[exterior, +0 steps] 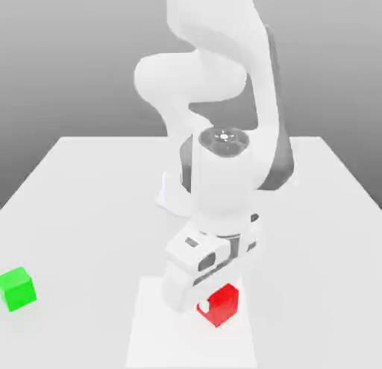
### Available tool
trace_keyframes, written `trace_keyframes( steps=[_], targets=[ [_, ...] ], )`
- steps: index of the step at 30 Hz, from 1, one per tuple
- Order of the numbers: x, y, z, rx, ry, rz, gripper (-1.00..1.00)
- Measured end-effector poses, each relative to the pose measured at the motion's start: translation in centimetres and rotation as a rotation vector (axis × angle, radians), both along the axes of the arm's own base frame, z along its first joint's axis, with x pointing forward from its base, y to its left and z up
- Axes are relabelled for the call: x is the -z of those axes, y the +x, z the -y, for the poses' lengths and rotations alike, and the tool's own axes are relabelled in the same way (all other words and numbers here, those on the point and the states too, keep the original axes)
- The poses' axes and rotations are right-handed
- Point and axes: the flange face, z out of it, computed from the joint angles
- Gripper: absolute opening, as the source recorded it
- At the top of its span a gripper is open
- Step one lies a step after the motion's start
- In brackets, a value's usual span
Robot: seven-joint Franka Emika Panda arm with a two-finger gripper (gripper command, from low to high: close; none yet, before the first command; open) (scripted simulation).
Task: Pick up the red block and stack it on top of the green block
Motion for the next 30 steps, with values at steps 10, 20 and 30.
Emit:
trace_keyframes(
  steps=[10,20,30],
  targets=[
    [-4.0,-1.2,26.9,0.437,0.003,-0.004,-1.00],
    [1.0,-6.1,37.0,0.591,0.001,0.000,1.00],
    [-3.6,-6.1,37.1,0.590,0.000,0.003,1.00]
  ],
)
